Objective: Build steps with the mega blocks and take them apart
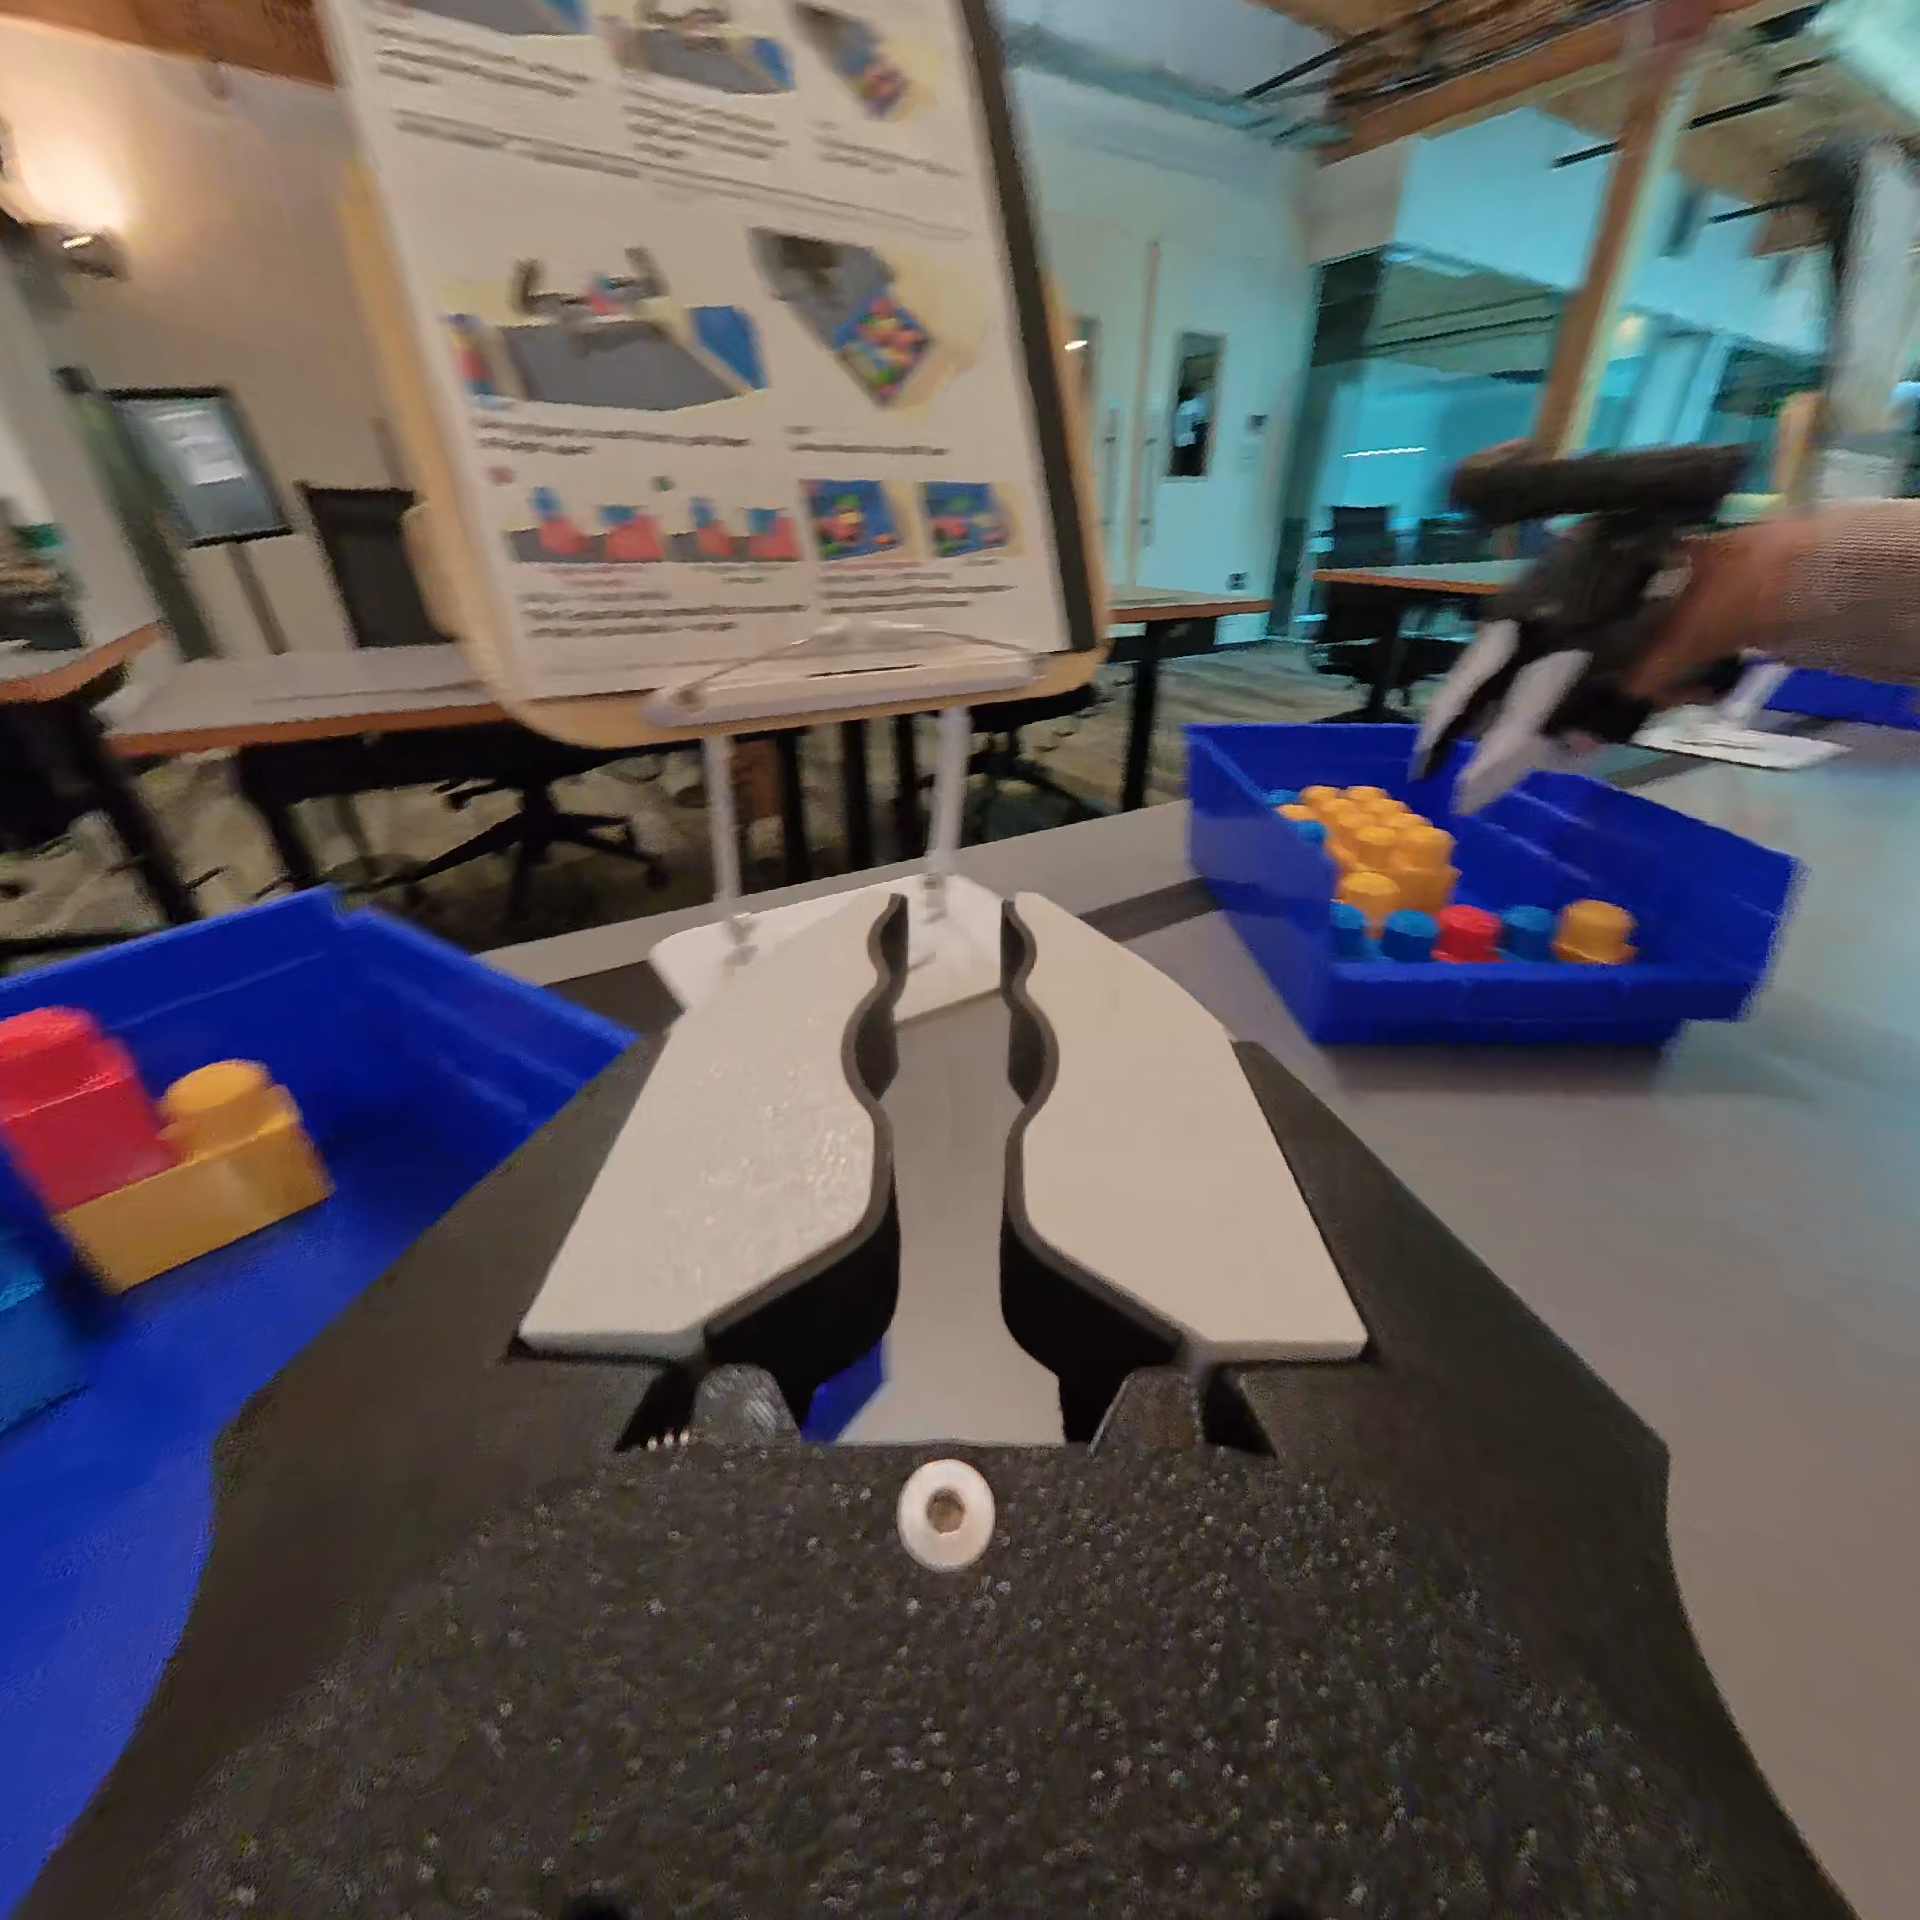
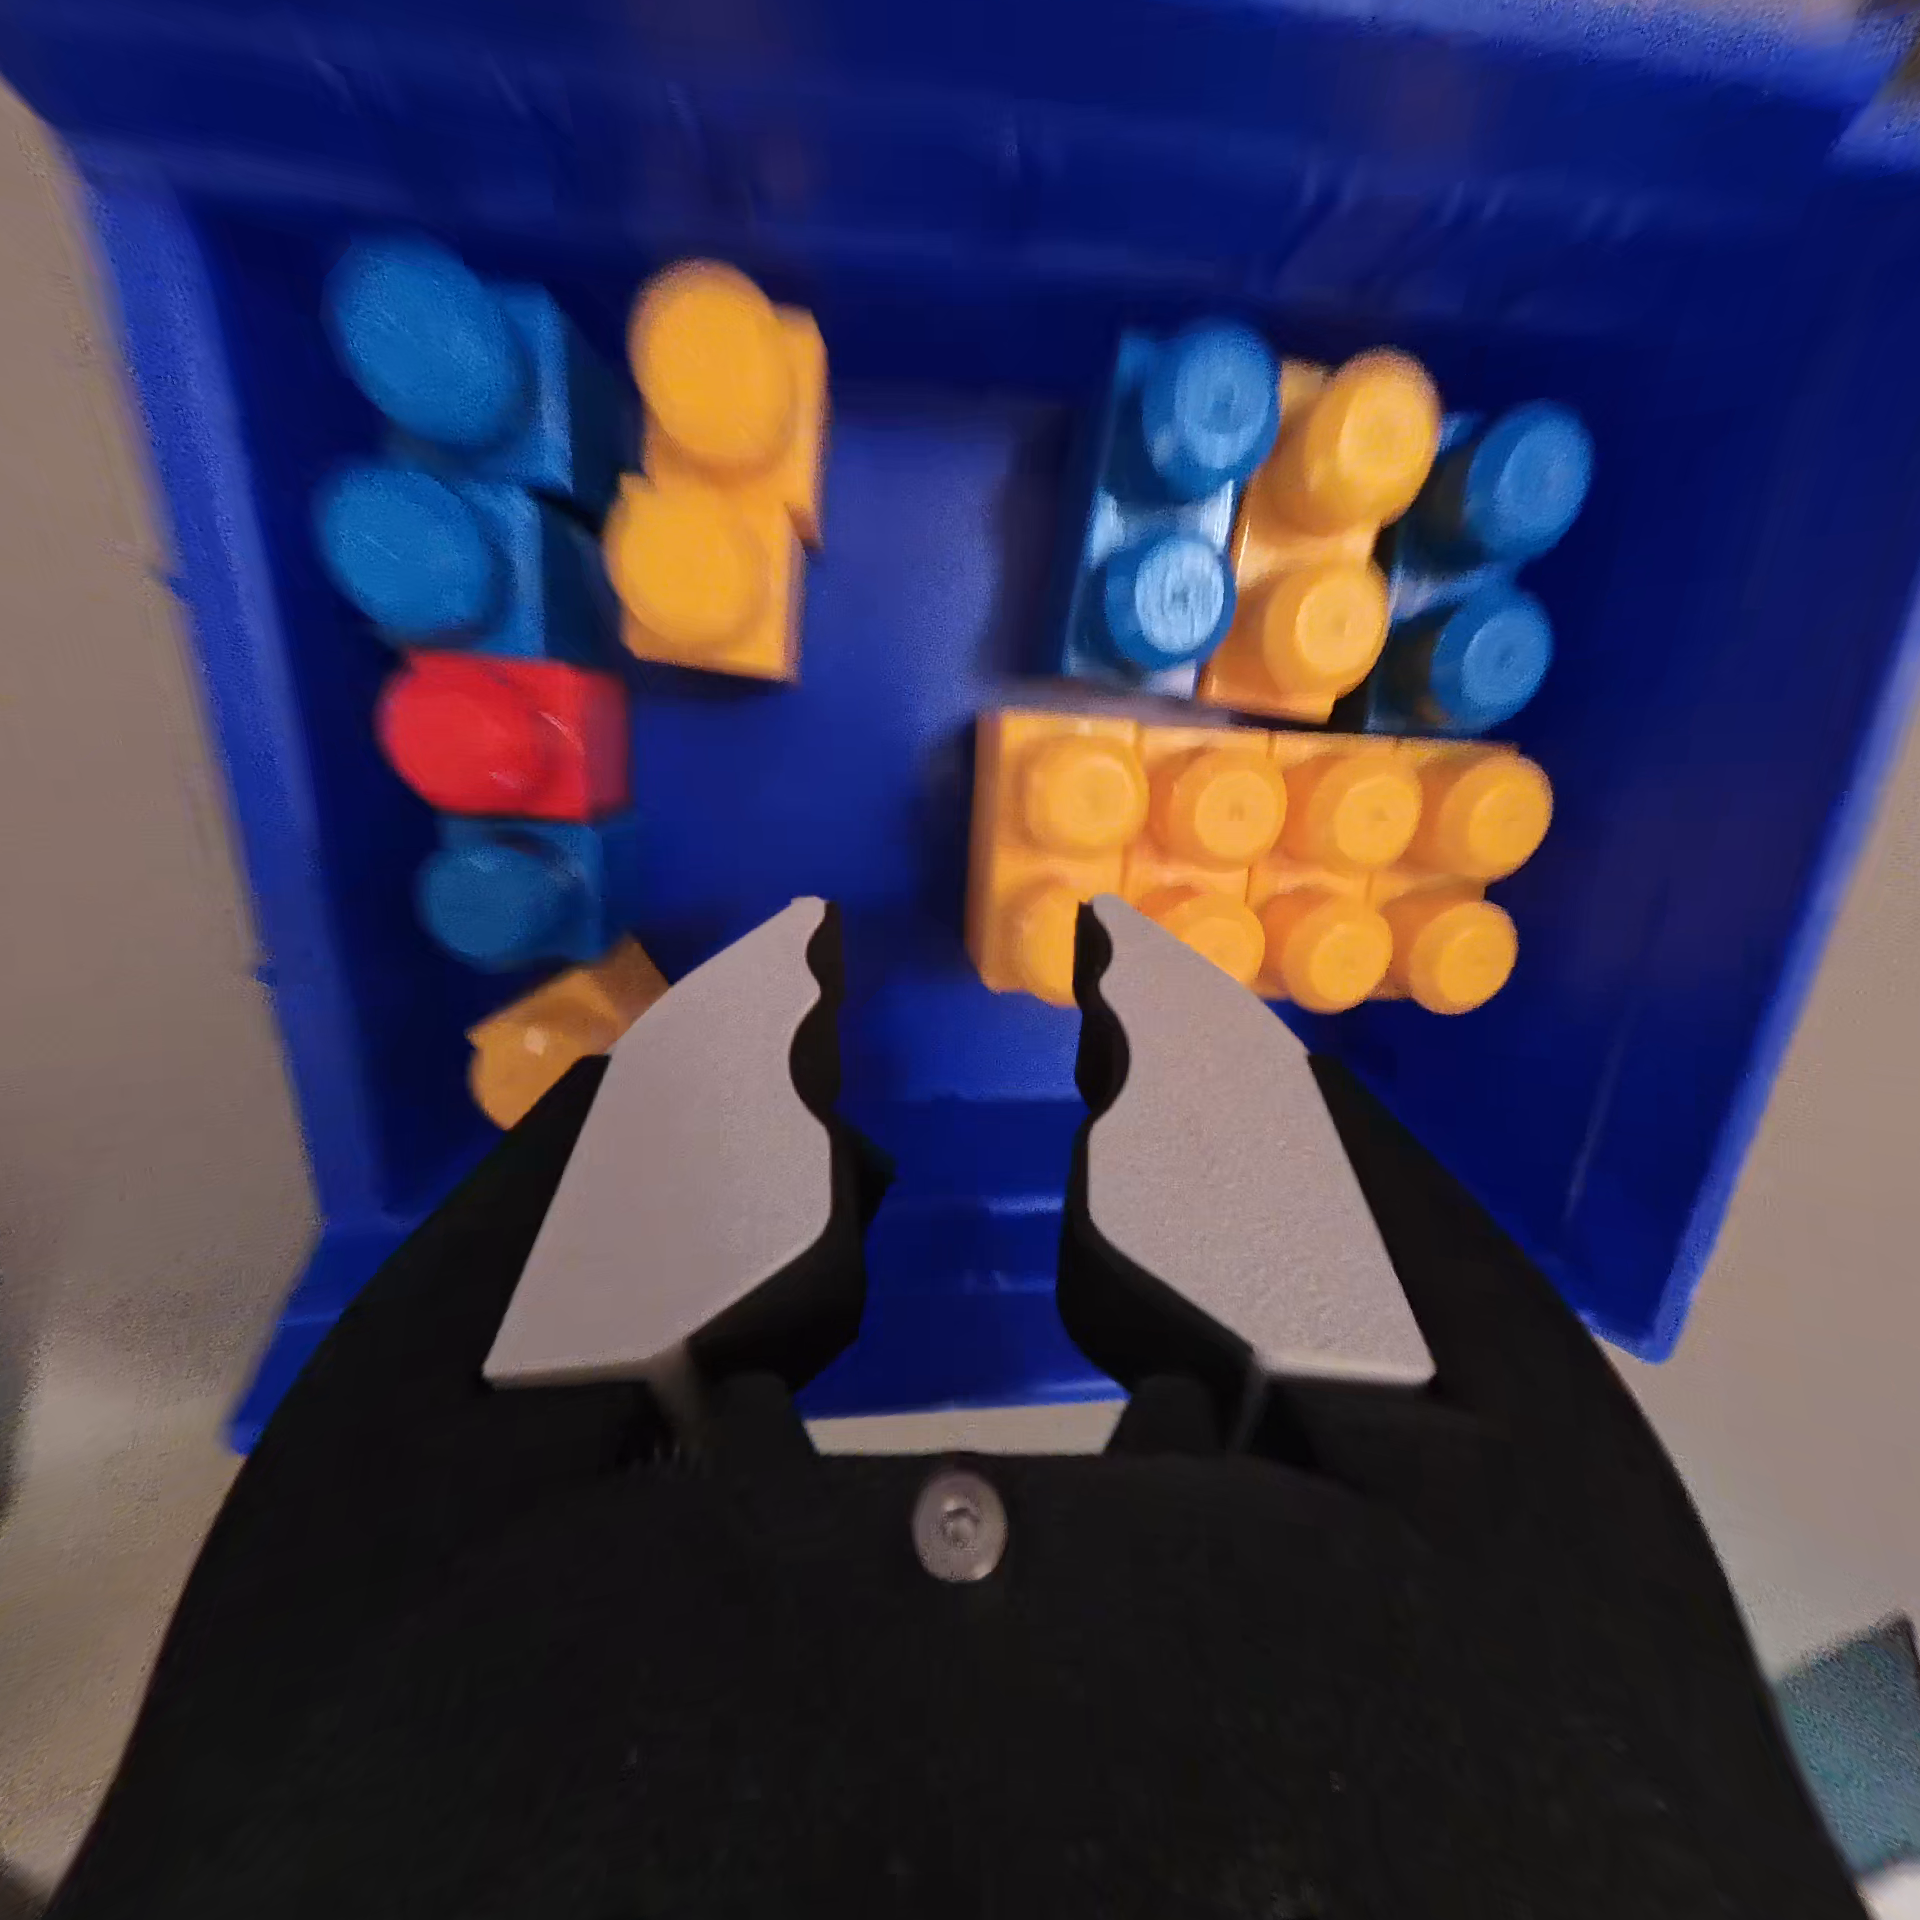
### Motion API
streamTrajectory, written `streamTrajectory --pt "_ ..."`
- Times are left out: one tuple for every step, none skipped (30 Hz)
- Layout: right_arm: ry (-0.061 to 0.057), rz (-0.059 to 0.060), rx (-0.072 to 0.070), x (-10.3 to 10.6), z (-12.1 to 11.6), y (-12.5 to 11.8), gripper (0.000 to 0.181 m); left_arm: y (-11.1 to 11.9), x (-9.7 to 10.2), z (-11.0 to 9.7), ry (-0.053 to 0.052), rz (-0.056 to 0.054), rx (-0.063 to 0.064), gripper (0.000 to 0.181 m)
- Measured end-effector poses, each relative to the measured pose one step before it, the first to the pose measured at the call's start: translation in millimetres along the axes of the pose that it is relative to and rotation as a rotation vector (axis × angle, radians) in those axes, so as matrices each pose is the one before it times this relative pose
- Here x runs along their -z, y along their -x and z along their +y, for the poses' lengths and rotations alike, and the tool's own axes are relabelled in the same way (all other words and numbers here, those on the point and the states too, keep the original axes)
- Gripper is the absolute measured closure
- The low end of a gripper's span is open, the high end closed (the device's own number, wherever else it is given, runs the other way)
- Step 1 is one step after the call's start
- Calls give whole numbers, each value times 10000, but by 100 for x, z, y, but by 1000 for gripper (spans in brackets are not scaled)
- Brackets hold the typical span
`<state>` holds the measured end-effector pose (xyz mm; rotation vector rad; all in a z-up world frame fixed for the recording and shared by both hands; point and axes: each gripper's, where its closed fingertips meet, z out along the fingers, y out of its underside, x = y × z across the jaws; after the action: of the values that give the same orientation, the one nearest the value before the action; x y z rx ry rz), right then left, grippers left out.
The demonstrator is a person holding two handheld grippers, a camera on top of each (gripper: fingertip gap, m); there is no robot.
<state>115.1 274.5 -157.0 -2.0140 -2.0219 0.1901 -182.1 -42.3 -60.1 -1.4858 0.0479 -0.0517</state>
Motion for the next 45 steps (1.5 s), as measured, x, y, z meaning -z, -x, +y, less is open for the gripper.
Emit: streamTrajectory --pt "-981 126 6 1219 -1499 688 139 1663 -34 -58 158 -544 168 162" --pt "-1034 137 -7 1145 -1695 864 139 1772 -110 -32 178 -564 185 159" --pt "-1092 142 -20 1022 -1854 1044 139 1800 -229 1 194 -536 118 155" --pt "-1178 201 -45 853 -1981 1120 140 1870 -337 48 216 -558 33 153" --pt "-1132 332 -178 621 -1854 1010 140 1862 -496 132 257 -535 -48 150" --pt "-1036 229 -287 372 -1572 1171 140 1829 -649 198 275 -526 -85 148" --pt "-955 83 -360 182 -1254 1429 141 1784 -802 240 270 -513 -54 146" --pt "-762 67 -361 66 -827 1463 141 1609 -966 315 299 -441 22 145" --pt "-616 61 -260 -17 -472 1470 141 1421 -1126 357 343 -364 84 142" --pt "-499 44 -254 -83 -206 1432 141 1298 -1209 314 342 -356 40 141" --pt "-393 17 -238 -158 16 1389 141 1170 -1240 246 319 -370 -35 140" --pt "-289 33 -173 -216 230 1282 141 987 -1235 212 323 -343 -90 139" --pt "-223 54 -72 -245 292 1165 141 810 -1229 207 336 -300 -107 138" --pt "-175 4 -15 -269 318 1124 141 709 -1182 188 329 -286 -144 137" --pt "-69 -56 -41 -264 374 1066 141 639 -1104 110 284 -285 -168 137" --pt "-66 -77 -33 -242 337 907 141 509 -1009 61 222 -219 -101 136" --pt "-128 9 -8 -210 236 637 142 373 -920 89 212 -139 -3 136" --pt "-109 -8 69 -210 249 506 142 287 -890 210 234 -100 48 135" --pt "-27 23 110 -244 337 317 142 215 -845 316 254 -83 26 135" --pt "-18 88 84 -230 328 121 142 130 -829 412 268 -64 -35 134" --pt "17 -55 21 -220 321 239 142 83 -789 479 273 -74 -84 133" --pt "77 -105 -31 -211 354 245 142 62 -713 503 248 -85 -80 133" --pt "45 18 -8 -151 318 37 142 40 -621 457 193 -67 -34 133" --pt "37 1 15 -88 299 69 142 37 -478 247 76 -90 -51 134" --pt "40 -64 -8 -43 271 151 142 37 -394 225 92 -88 -57 134" --pt "-1 -63 4 -1 180 158 142 58 -294 122 59 -103 -72 136" --pt "9 -21 30 10 174 85 142 66 -194 -62 -28 -133 -126 137" --pt "32 -43 38 -8 177 63 142 -11 -144 -96 -11 -88 -139 141" --pt "5 -104 -16 -25 114 111 142 -55 -113 -90 37 -53 -92 143" --pt "-102 -229 -78 4 -66 258 142 -29 -110 -88 48 -43 -31 142" --pt "-198 -227 -103 71 -240 256 142 -58 -92 -85 28 -1 -8 142" --pt "-166 -145 -80 92 -254 139 142 -53 -85 -71 11 1 -20 142" --pt "-170 -228 -55 115 -269 250 142 -8 -83 -53 -6 -5 -24 142" --pt "-229 -236 -111 153 -352 248 142 -9 -73 -57 -19 -2 -23 142" --pt "-297 -192 -111 215 -438 181 142 0 -55 -47 -28 -19 -42 142" --pt "-332 -205 -79 253 -482 210 142 6 -66 -58 -36 -37 -61 141" --pt "-280 -202 -56 257 -422 190 142 5 -60 -44 -28 -27 -57 141" --pt "-260 -111 -31 239 -359 51 142 7 -38 -45 -19 2 -47 141" --pt "-208 -78 -23 224 -274 -25 142 25 -57 -35 -13 5 -47 140" --pt "-138 -66 -46 165 -149 -54 142 158 -26 -38 -19 -90 -22 136" --pt "-82 -26 -67 136 -58 -102 142 248 -10 -14 -23 -152 47 130" --pt "-49 15 -54 101 7 -147 143 86 -20 23 -31 -52 104 128" --pt "28 40 -43 57 134 -160 143 -88 -23 59 -23 15 22 127" --pt "42 -6 -16 6 157 -81 143 -101 -27 37 -19 -28 -118 129" --pt "9 -13 -22 -19 107 -36 143 -157 -14 -1 -1 15 -116 134"
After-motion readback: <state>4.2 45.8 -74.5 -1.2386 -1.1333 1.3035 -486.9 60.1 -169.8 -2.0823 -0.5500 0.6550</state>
